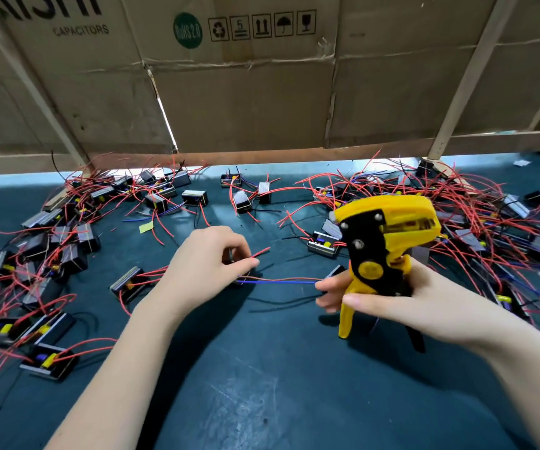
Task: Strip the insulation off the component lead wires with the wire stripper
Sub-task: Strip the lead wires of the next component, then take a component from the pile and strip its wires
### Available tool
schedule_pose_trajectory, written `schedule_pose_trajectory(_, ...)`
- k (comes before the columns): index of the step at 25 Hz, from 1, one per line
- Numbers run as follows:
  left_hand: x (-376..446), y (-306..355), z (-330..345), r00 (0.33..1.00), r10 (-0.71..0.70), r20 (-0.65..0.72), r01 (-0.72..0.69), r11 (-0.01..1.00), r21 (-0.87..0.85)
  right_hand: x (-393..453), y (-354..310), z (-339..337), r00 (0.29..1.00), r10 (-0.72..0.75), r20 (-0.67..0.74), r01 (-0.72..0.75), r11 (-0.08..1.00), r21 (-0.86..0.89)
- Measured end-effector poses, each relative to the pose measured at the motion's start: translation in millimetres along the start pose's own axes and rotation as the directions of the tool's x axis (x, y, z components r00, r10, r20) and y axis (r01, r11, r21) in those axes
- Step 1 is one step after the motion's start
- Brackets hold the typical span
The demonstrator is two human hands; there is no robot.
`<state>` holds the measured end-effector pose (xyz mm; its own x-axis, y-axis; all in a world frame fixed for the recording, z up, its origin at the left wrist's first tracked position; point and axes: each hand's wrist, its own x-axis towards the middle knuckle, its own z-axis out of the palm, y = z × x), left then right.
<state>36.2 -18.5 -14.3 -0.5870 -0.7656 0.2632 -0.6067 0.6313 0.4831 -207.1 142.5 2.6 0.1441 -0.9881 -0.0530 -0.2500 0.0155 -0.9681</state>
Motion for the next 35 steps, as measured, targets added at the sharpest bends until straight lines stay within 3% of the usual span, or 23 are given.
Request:
schedule_pose_trajectory(4,1.3,2.4,1.4,0.990,-0.084,-0.112,0.080,0.996,-0.036,3.5,1.4,3.9,1.000,-0.025,-0.001,0.025,0.994,-0.105)
schedule_pose_trajectory(7,1.1,-3.0,-4.3,0.947,-0.267,-0.180,0.216,0.941,-0.261,4.9,4.7,9.9,0.997,-0.078,-0.012,0.077,0.995,-0.056)
schedule_pose_trajectory(10,0.9,0.7,-6.4,0.945,-0.317,-0.083,0.236,0.834,-0.498,5.3,4.8,16.8,0.991,-0.129,0.039,0.129,0.992,-0.006)
schedule_pose_trajectory(13,0.7,5.7,-7.9,0.975,-0.221,-0.013,0.195,0.883,-0.428,7.4,3.9,25.2,0.988,-0.147,0.038,0.148,0.989,-0.018)
schedule_pose_trajectory(15,-1.3,4.7,-16.7,0.988,-0.144,0.045,0.150,0.904,-0.399,13.3,8.3,27.7,0.986,-0.156,-0.062,0.156,0.988,-0.008)
schedule_pose_trajectory(17,-5.4,1.6,-29.1,0.984,-0.031,0.175,0.104,0.899,-0.426,22.2,16.8,24.5,0.945,-0.207,-0.252,0.185,0.977,-0.107)
schedule_pose_trajectory(19,-9.1,-1.2,-36.8,0.940,0.060,0.335,0.087,0.909,-0.408,32.2,27.3,12.1,0.833,-0.317,-0.453,0.173,0.928,-0.330)
schedule_pose_trajectory(21,-12.2,-4.9,-39.7,0.862,0.097,0.498,0.080,0.944,-0.321,40.6,34.0,-1.9,0.725,-0.431,-0.537,0.065,0.819,-0.569)
schedule_pose_trajectory(24,-16.2,-8.0,-41.1,0.766,0.108,0.634,0.085,0.960,-0.267,44.6,35.9,-7.6,0.700,-0.473,-0.535,-0.004,0.747,-0.664)
schedule_pose_trajectory(31,-8.5,11.3,-16.1,0.894,0.122,0.432,-0.009,0.967,-0.255,34.2,24.9,2.1,0.686,-0.436,-0.582,0.215,0.886,-0.410)
schedule_pose_trajectory(33,-7.2,17.8,-4.5,0.946,0.131,0.296,-0.050,0.963,-0.265,30.0,21.9,0.0,0.631,-0.525,-0.570,0.189,0.818,-0.544)
schedule_pose_trajectory(35,-7.3,24.2,5.5,0.977,0.115,0.179,-0.058,0.954,-0.293,27.1,22.2,-5.8,0.583,-0.636,-0.506,0.061,0.655,-0.753)
